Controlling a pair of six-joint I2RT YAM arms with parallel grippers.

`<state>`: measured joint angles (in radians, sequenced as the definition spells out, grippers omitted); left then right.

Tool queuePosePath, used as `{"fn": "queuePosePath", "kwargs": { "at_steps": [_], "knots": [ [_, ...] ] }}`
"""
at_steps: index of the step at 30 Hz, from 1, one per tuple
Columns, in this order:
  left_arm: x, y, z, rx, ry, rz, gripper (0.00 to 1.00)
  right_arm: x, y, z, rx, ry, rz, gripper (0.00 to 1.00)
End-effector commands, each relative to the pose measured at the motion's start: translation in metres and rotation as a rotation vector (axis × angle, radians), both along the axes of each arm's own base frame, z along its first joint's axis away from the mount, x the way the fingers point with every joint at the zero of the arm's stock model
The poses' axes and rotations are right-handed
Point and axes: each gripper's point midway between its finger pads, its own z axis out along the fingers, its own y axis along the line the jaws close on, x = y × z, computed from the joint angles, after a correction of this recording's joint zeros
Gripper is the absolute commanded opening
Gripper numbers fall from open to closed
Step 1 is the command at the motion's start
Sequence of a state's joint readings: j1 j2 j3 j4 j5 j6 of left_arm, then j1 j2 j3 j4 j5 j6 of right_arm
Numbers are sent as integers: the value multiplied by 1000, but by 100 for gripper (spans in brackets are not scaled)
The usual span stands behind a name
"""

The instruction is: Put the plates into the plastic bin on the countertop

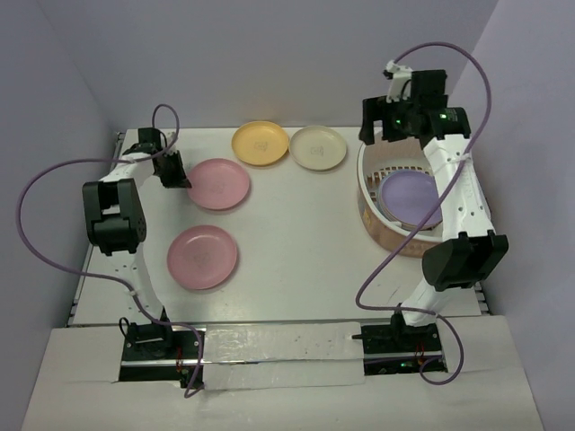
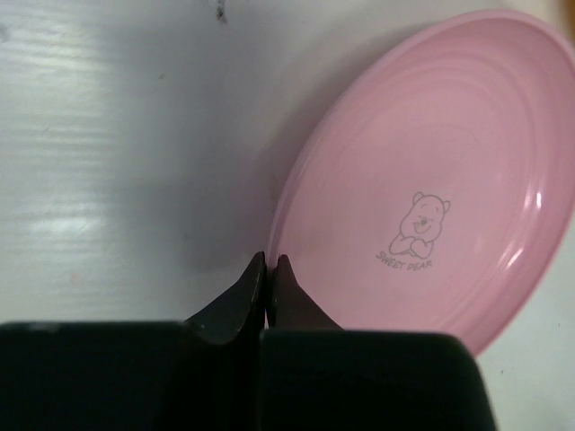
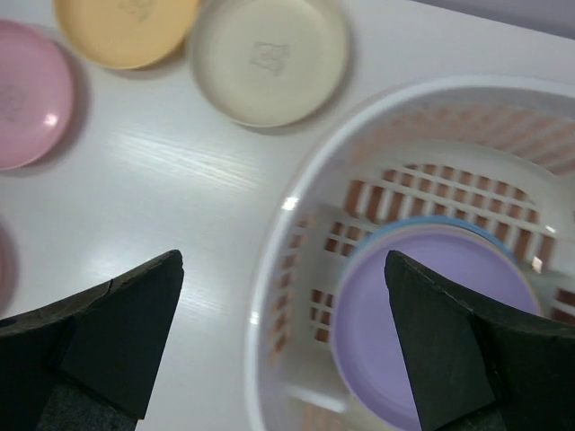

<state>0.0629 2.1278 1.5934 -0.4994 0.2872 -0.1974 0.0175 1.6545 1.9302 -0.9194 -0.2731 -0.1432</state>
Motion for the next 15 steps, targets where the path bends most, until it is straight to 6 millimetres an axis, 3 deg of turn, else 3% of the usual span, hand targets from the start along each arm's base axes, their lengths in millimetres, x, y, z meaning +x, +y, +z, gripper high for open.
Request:
{"fn": "queuePosePath", "kwargs": {
  "at_steps": [1,3,5,7,9,11,15],
  "knots": [
    [-10,22,54,-4,-64,-5,0,1,61,11,84,-15,100,100],
    [-12,20,86,-29,-126,-44,0,-3,85,10,123,-13,139,100],
    [-18,11,133,-41,-229,-92,0,-8,106,11,147,-22,179,100],
    [-27,-3,156,-71,-270,-142,0,-15,129,15,150,-36,228,100],
    [-33,-16,176,-69,-313,-185,0,-16,137,13,146,-28,244,100],
    [-48,-45,197,-57,-354,-274,0,-21,158,11,147,-6,293,98],
    [-65,-86,221,-29,-423,-373,0,-29,181,19,158,-5,356,97]
  ]
}}
